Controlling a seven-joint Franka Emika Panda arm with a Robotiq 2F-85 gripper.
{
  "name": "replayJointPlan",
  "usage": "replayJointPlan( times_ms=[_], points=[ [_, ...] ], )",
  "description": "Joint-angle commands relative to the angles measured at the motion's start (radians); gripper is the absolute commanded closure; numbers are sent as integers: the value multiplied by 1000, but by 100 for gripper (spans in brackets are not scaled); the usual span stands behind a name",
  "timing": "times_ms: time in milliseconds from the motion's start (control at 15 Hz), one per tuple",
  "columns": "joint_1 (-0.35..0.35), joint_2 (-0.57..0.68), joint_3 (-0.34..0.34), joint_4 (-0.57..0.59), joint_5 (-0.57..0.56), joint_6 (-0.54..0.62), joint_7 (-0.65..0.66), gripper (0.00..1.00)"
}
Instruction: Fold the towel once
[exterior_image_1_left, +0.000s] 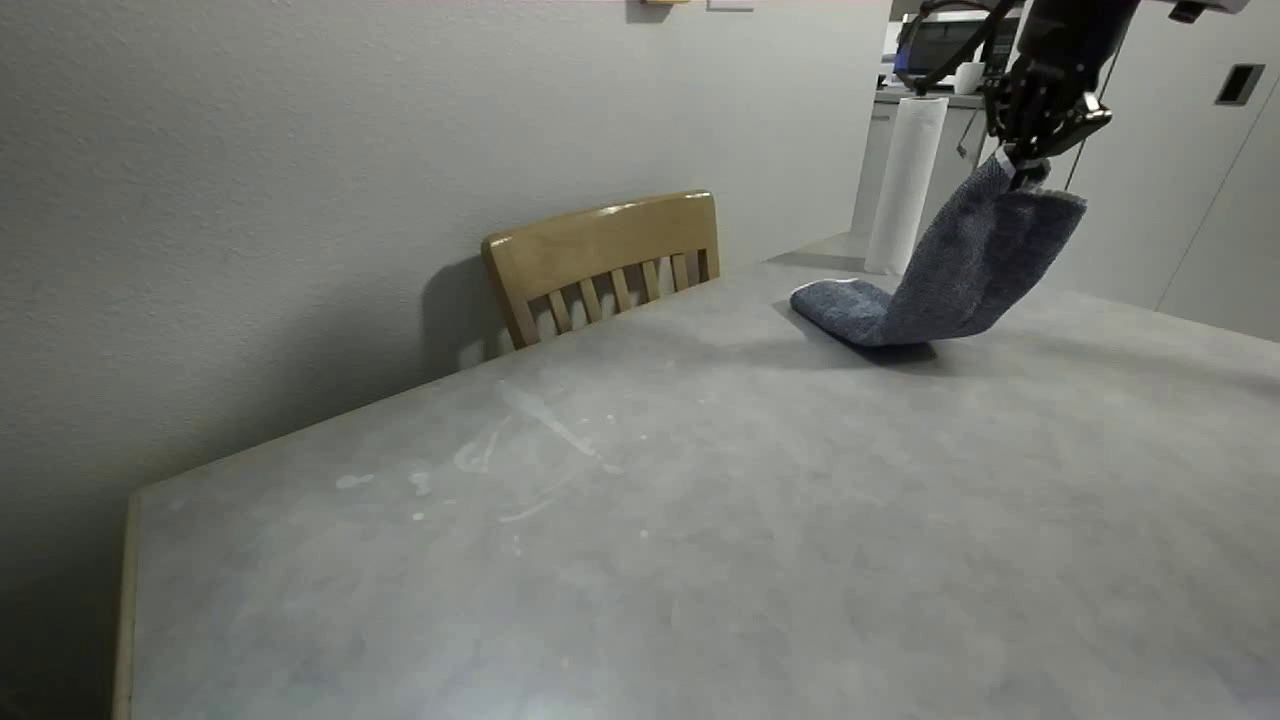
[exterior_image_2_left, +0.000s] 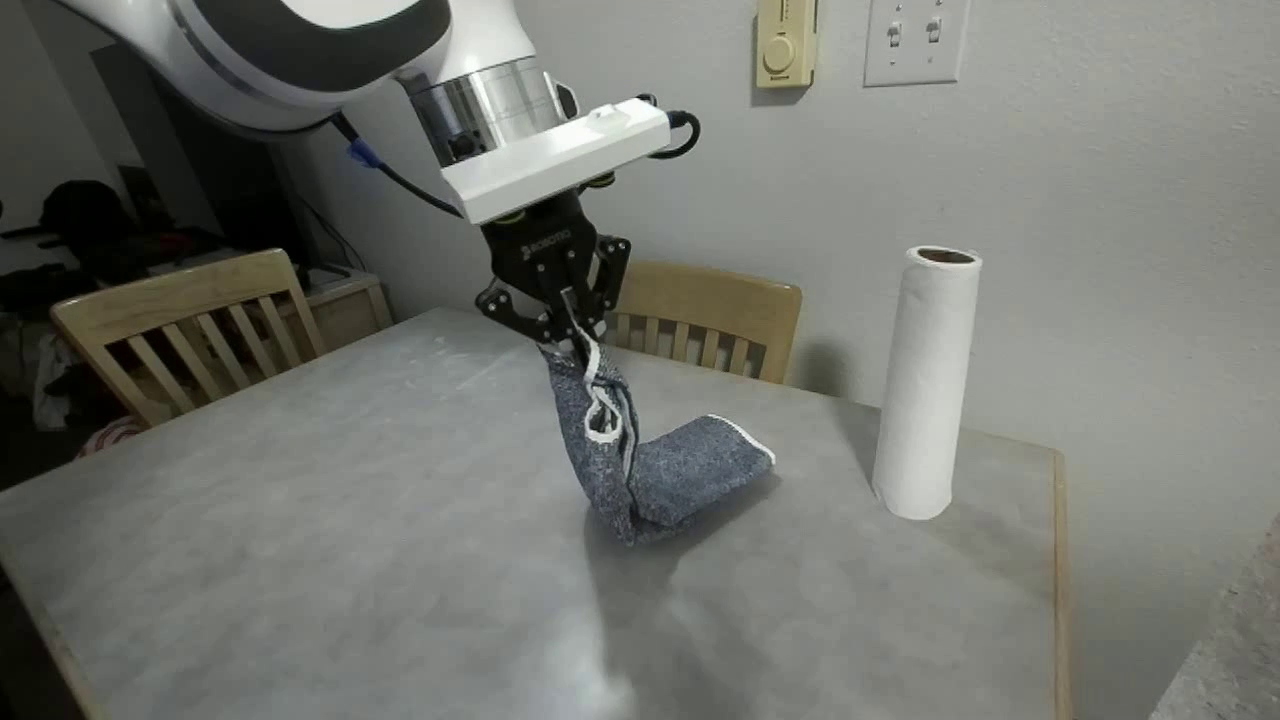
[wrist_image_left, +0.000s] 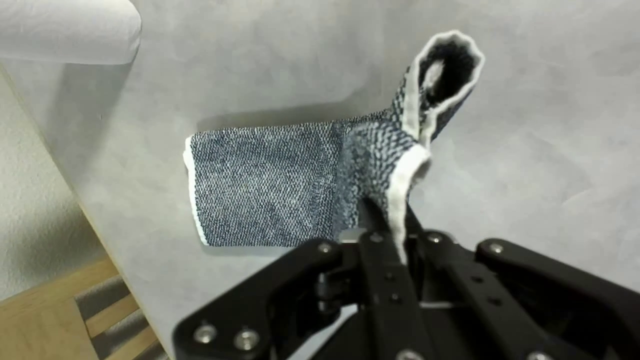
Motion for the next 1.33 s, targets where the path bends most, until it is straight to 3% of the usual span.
replayJointPlan(
  times_ms=[0, 800, 1267],
  points=[
    [9, 35, -23, 37, -11, -24, -38, 98],
    [-18, 260, -32, 258, -38, -14, -62, 98],
    [-40, 411, 38, 365, 15, 56, -189, 98]
  ],
)
